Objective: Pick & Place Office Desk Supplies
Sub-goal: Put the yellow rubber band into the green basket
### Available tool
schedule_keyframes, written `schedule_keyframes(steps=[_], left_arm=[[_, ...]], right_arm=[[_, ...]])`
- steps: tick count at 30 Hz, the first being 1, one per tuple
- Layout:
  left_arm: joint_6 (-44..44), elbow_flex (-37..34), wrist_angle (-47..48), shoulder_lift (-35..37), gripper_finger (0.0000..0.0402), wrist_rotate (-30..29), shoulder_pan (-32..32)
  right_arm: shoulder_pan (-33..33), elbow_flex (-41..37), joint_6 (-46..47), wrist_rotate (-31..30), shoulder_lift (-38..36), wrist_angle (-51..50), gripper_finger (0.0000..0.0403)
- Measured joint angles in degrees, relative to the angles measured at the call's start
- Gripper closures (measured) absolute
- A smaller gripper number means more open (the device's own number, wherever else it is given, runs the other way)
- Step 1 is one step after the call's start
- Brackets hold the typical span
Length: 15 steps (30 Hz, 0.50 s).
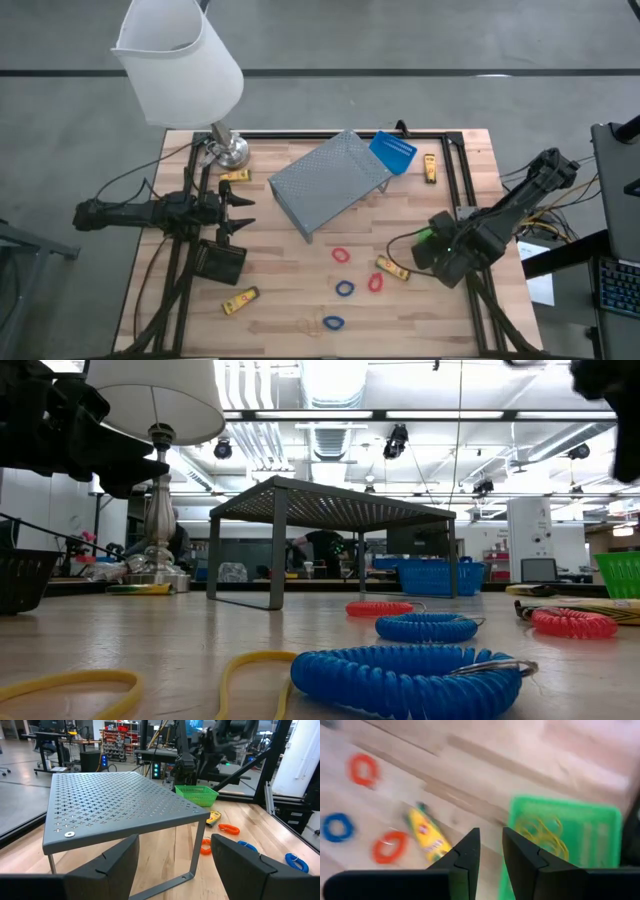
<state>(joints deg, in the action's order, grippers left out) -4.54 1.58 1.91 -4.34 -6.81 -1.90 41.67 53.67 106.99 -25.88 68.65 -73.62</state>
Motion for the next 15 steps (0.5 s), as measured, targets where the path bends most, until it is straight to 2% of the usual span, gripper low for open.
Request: schedule_keyframes(steps=[6, 15], left_arm=[[0.0, 0.0, 0.0, 0.0, 0.0148, 0.0, 0.0], [0.0, 0.0, 0.0, 0.0, 0.0149, 0.0, 0.0]], right_arm=[[-0.1, 3.7, -2.8, -7.4, 2.2, 1.6, 0.0332], [-0.1, 9.0, -10.0, -8.3, 11.6, 10.7, 0.0313]])
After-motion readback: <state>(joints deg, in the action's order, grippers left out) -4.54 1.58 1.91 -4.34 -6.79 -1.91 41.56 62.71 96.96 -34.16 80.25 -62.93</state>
